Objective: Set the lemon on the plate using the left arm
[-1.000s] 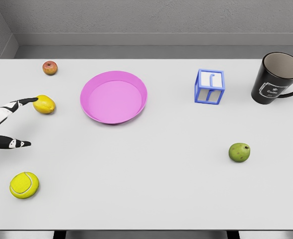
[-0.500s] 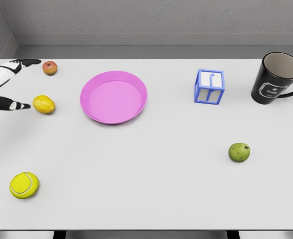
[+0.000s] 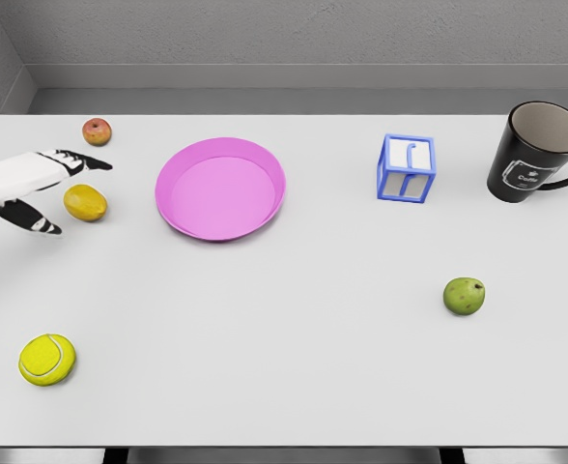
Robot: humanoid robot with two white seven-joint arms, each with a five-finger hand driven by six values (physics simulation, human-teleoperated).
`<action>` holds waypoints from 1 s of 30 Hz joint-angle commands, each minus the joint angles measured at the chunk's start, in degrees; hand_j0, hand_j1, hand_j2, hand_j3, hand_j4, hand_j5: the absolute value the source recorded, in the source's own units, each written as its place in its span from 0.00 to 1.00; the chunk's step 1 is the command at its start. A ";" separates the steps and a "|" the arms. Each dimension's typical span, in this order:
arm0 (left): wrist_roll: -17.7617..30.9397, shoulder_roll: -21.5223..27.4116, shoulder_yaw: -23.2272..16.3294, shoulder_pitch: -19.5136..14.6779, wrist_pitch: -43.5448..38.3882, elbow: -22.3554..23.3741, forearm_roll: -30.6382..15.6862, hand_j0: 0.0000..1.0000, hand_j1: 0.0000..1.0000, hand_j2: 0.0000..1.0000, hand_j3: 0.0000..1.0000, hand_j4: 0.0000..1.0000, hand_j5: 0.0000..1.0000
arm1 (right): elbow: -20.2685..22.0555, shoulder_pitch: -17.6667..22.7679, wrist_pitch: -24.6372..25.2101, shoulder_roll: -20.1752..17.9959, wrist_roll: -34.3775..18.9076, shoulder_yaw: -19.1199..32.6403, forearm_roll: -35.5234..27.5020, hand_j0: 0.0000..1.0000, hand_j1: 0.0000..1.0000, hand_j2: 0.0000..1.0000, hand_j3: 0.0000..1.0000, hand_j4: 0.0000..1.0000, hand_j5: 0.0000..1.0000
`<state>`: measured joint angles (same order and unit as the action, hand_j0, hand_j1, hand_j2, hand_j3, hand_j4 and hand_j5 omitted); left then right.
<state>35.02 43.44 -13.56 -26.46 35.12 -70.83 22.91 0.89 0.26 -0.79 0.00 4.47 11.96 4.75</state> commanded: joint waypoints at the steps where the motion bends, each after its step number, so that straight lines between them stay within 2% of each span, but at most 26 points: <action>1: -0.02 -0.11 -2.26 0.00 -0.12 0.08 2.31 1.00 1.00 1.00 1.00 1.00 1.00 | -0.01 0.00 0.00 0.00 0.01 0.00 0.00 1.00 1.00 1.00 1.00 1.00 1.00; 3: -0.02 -0.55 -3.75 -0.09 -0.12 0.08 2.75 1.00 1.00 1.00 1.00 1.00 1.00 | -0.01 0.00 0.00 0.00 0.01 0.00 0.00 1.00 1.00 1.00 1.00 1.00 1.00; 7: -0.02 -0.73 -3.66 -0.26 -0.12 0.87 5.65 1.00 1.00 1.00 1.00 1.00 1.00 | -0.01 0.00 0.00 0.00 0.01 0.00 0.00 1.00 1.00 1.00 1.00 1.00 1.00; 11: -0.02 -0.81 -3.75 -1.58 -0.12 1.14 5.83 1.00 1.00 1.00 1.00 1.00 1.00 | -0.01 0.00 0.00 0.00 0.01 0.00 0.00 1.00 1.00 1.00 1.00 1.00 1.00; 15: -0.02 -3.27 -3.75 -2.64 -0.12 3.07 6.27 1.00 1.00 1.00 1.00 1.00 1.00 | -0.01 0.00 0.00 0.00 0.01 0.00 0.00 1.00 1.00 1.00 1.00 1.00 1.00; 16: -0.02 -3.45 -3.75 -3.16 -0.12 3.60 7.58 1.00 1.00 1.00 1.00 1.00 1.00 | -0.01 0.00 0.00 0.00 0.01 0.00 0.00 1.00 1.00 1.00 1.00 1.00 1.00; 20: -0.02 -3.80 -3.58 -4.48 -0.12 6.94 7.85 1.00 1.00 1.00 1.00 1.00 1.00 | 0.07 0.00 -0.09 0.00 0.01 0.00 0.00 1.00 1.00 1.00 1.00 1.00 1.00; 30: -0.02 -5.56 -3.67 -5.01 -0.12 6.94 9.26 1.00 1.00 1.00 1.00 1.00 1.00 | -0.01 0.00 0.00 0.00 0.01 0.00 0.00 1.00 1.00 1.00 1.00 1.00 1.00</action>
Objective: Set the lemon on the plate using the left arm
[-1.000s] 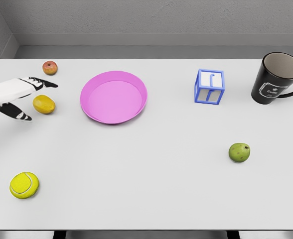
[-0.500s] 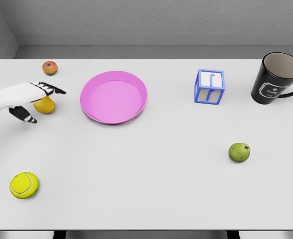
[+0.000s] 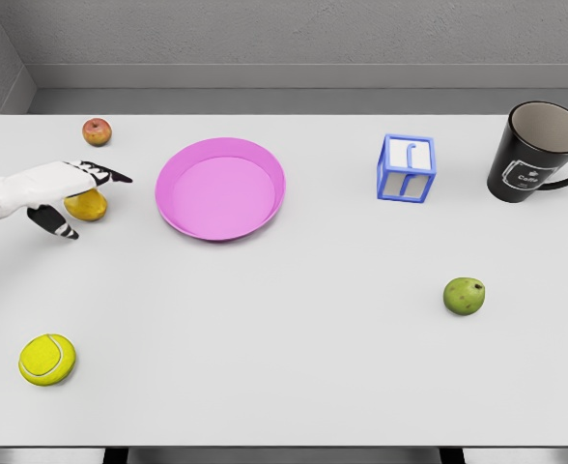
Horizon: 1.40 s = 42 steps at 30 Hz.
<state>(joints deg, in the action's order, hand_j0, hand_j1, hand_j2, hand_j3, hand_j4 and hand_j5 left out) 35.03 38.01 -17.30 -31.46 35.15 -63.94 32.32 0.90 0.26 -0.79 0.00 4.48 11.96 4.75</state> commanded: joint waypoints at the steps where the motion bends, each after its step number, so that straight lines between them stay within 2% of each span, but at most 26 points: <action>1: -0.03 -0.04 0.25 -0.09 -0.15 0.13 -0.16 1.00 1.00 1.00 1.00 1.00 1.00 | 0.07 0.00 0.00 0.00 0.00 0.00 0.00 1.00 1.00 1.00 1.00 1.00 1.00; 8: -0.03 -0.04 0.16 -0.79 -0.15 2.32 -0.07 1.00 1.00 1.00 1.00 1.00 1.00 | -0.02 0.00 0.00 0.00 0.00 0.00 0.00 1.00 1.00 1.00 1.00 1.00 1.00; 9: -0.03 -0.13 0.25 -0.88 -0.15 2.41 1.07 1.00 1.00 1.00 1.00 1.00 1.00 | -0.02 0.00 0.00 0.00 0.00 0.00 0.00 1.00 1.00 1.00 1.00 1.00 1.00; 15: -0.03 -0.39 0.60 -1.49 -0.15 2.50 2.83 0.88 0.88 0.88 0.88 0.88 0.88 | 0.07 0.00 0.00 0.00 0.00 0.00 0.00 1.00 1.00 1.00 1.00 1.00 1.00; 23: -0.03 -1.19 0.52 -1.49 -0.15 3.29 4.33 0.86 0.86 0.86 0.86 0.86 0.86 | -0.02 0.00 0.00 0.00 0.00 0.00 0.00 1.00 1.00 1.00 1.00 1.00 1.00; 28: -0.03 -1.45 0.25 -1.49 -0.15 3.38 4.41 0.76 0.76 0.76 0.76 0.76 0.76 | -0.02 0.00 0.00 0.00 0.00 0.00 0.00 1.00 1.00 1.00 1.00 1.00 1.00; 34: -0.03 -1.45 0.25 -1.41 -0.15 3.38 4.41 0.70 0.70 0.70 0.70 0.70 0.70 | -0.02 0.00 0.00 0.00 0.00 0.00 0.00 1.00 1.00 1.00 1.00 1.00 1.00; 39: -0.03 -1.80 0.08 -1.41 -0.15 3.38 4.41 0.59 0.59 0.59 0.59 0.59 0.59 | -0.02 0.00 0.00 0.00 0.00 0.00 0.00 1.00 1.00 1.00 1.00 1.00 1.00; 42: -0.03 -1.89 -0.01 -1.41 -0.15 3.38 4.41 0.58 0.58 0.58 0.58 0.58 0.58 | -0.02 0.00 0.00 0.00 0.00 0.00 0.00 1.00 1.00 1.00 1.00 1.00 1.00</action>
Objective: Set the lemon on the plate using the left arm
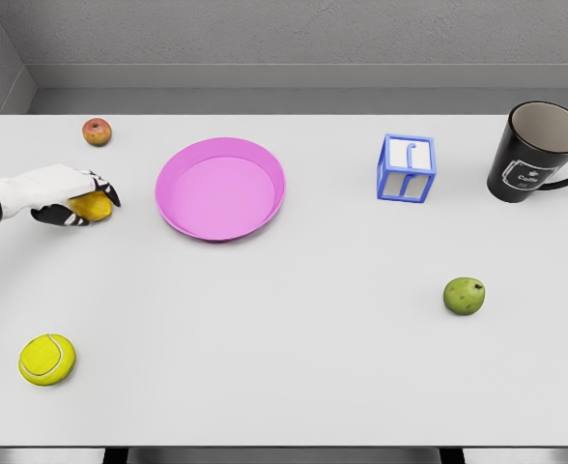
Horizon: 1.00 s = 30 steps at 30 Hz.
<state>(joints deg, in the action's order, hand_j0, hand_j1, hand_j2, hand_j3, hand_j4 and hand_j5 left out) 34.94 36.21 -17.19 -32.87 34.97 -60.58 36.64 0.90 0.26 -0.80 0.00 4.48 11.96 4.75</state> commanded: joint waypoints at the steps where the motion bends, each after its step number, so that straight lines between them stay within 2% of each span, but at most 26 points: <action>1: 0.06 -0.17 -0.21 0.00 0.03 0.02 0.10 0.58 0.58 0.58 0.58 0.58 0.58 | -0.02 0.00 -0.08 0.00 0.00 0.00 0.00 1.00 1.00 1.00 1.00 1.00 1.00; 13: 0.06 0.27 0.14 -0.18 0.03 -0.42 -0.34 0.56 0.56 0.56 0.56 0.56 0.56 | -0.02 0.00 0.01 0.00 0.00 0.00 0.00 1.00 1.00 1.00 1.00 1.00 1.00; 21: 0.06 0.53 0.76 -1.58 0.03 -0.95 -0.69 0.56 0.56 0.56 0.56 0.56 0.56 | 0.06 0.00 -0.08 0.00 0.00 0.00 0.00 1.00 1.00 1.00 1.00 1.00 1.00; 23: 0.06 0.27 0.76 -1.85 0.03 -1.03 -0.60 0.50 0.50 0.50 0.50 0.50 0.50 | -0.02 0.00 0.01 0.00 0.00 0.00 0.00 1.00 1.00 1.00 1.00 1.00 1.00; 30: 0.06 -0.52 0.40 -2.64 0.03 -1.03 -0.69 0.51 0.51 0.51 0.51 0.51 0.51 | -0.02 0.00 0.01 0.00 0.00 0.00 0.00 1.00 1.00 1.00 1.00 1.00 1.00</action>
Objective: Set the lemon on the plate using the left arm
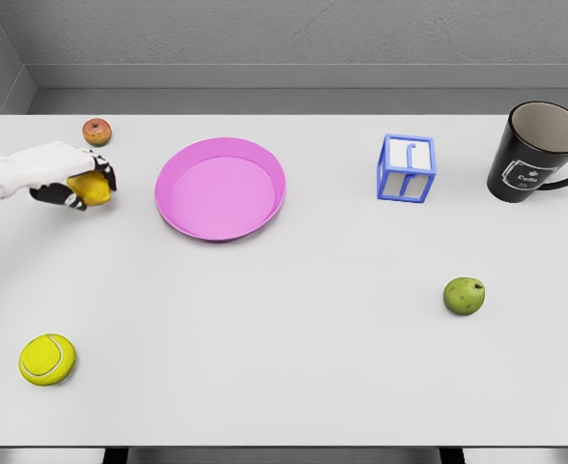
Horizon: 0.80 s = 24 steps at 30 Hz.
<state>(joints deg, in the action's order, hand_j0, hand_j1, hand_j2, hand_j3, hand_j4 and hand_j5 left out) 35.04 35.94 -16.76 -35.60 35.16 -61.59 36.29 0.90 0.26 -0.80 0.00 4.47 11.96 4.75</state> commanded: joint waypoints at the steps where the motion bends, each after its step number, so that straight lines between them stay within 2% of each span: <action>1: -0.04 -0.34 0.06 -0.09 -0.16 -0.03 -0.34 0.51 0.51 0.51 0.51 0.51 0.51 | -0.02 0.00 0.01 0.00 0.01 0.00 0.00 1.00 1.00 1.00 1.00 1.00 1.00; 12: -0.04 -3.59 0.67 -2.20 -0.16 -1.25 -0.52 0.50 0.50 0.50 0.50 0.50 0.50 | -0.02 0.00 0.01 0.00 0.01 0.00 0.00 1.00 1.00 1.00 1.00 1.00 1.00; 24: -0.04 -6.67 0.41 -2.46 -0.16 -3.28 -0.60 0.50 0.50 0.50 0.50 0.50 0.50 | -0.02 0.00 0.01 0.00 0.01 0.00 0.00 1.00 1.00 1.00 1.00 1.00 1.00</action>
<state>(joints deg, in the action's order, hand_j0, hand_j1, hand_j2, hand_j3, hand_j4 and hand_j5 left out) 35.05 29.49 -16.38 -38.06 35.18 -64.33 36.05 0.90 0.26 -0.80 0.00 4.48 11.96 4.75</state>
